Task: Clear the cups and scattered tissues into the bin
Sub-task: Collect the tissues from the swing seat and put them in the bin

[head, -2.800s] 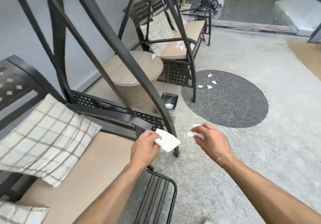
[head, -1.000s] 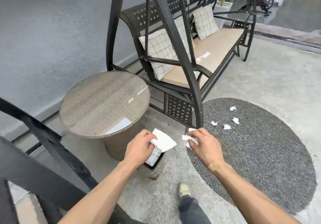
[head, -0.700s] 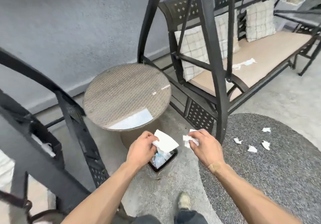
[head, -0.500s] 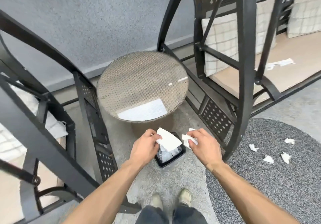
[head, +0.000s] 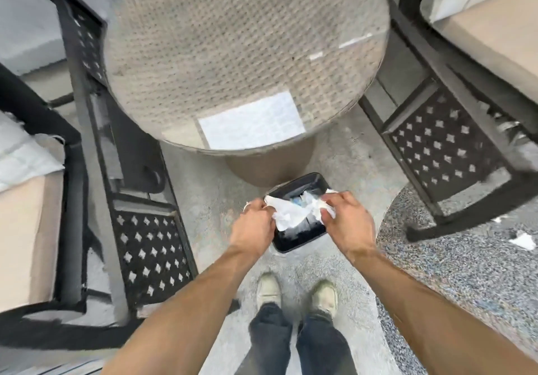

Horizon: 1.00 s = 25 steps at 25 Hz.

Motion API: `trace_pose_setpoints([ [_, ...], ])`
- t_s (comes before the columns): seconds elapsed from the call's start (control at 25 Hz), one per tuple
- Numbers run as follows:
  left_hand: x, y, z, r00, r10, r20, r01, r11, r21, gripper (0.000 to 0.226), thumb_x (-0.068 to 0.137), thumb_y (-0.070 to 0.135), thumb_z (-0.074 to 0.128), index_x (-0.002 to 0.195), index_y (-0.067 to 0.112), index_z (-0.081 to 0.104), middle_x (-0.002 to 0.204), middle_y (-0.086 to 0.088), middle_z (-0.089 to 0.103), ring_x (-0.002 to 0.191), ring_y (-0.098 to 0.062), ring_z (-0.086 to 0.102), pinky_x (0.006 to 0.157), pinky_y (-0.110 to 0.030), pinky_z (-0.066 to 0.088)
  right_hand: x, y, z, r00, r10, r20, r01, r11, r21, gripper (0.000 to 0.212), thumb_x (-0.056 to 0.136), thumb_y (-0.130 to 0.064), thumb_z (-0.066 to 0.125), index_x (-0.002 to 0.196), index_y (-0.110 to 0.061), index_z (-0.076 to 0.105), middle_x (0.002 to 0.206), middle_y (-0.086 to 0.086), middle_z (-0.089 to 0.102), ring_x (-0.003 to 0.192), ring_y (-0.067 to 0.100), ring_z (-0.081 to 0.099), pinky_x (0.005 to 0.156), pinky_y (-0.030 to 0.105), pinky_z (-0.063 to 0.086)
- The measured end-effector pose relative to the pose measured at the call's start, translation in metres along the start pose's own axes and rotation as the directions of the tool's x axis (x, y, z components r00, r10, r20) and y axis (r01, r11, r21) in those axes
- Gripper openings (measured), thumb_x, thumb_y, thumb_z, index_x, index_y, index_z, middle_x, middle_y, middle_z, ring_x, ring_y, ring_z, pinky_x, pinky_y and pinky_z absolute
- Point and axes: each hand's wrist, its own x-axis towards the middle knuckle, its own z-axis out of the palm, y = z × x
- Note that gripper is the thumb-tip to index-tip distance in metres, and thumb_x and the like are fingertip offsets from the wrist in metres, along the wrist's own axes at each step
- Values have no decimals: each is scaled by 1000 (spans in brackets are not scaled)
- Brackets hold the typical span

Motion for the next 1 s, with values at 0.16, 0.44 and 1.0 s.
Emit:
trace_pose_setpoints([
  [0.16,57,-3,83,995,-29,98,25,999,38,35,92,16,48,125,17,59,131,-7,45,104,-31,61,87,-41,52,30,43,89,997,45,62,-42,998,-36,30,89,-25,56,119,-28,58,118,0,57,100,24,61,81,36,50],
  [0.44,108,-2,146,995,-43,89,42,999,18,37,96,17,47,132,18,53,135,-9,41,107,-31,59,87,-39,49,75,65,159,995,-18,103,25,997,-68,33,90,-22,56,123,-24,57,123,5,55,98,31,62,79,38,50],
  [1.0,86,12,112,989,-14,148,35,989,-145,55,91,28,57,143,24,40,150,-3,32,128,-28,46,103,-43,42,61,59,120,968,-110,228,120,992,-29,51,89,-30,57,137,-29,43,139,2,48,123,25,48,98,37,43],
])
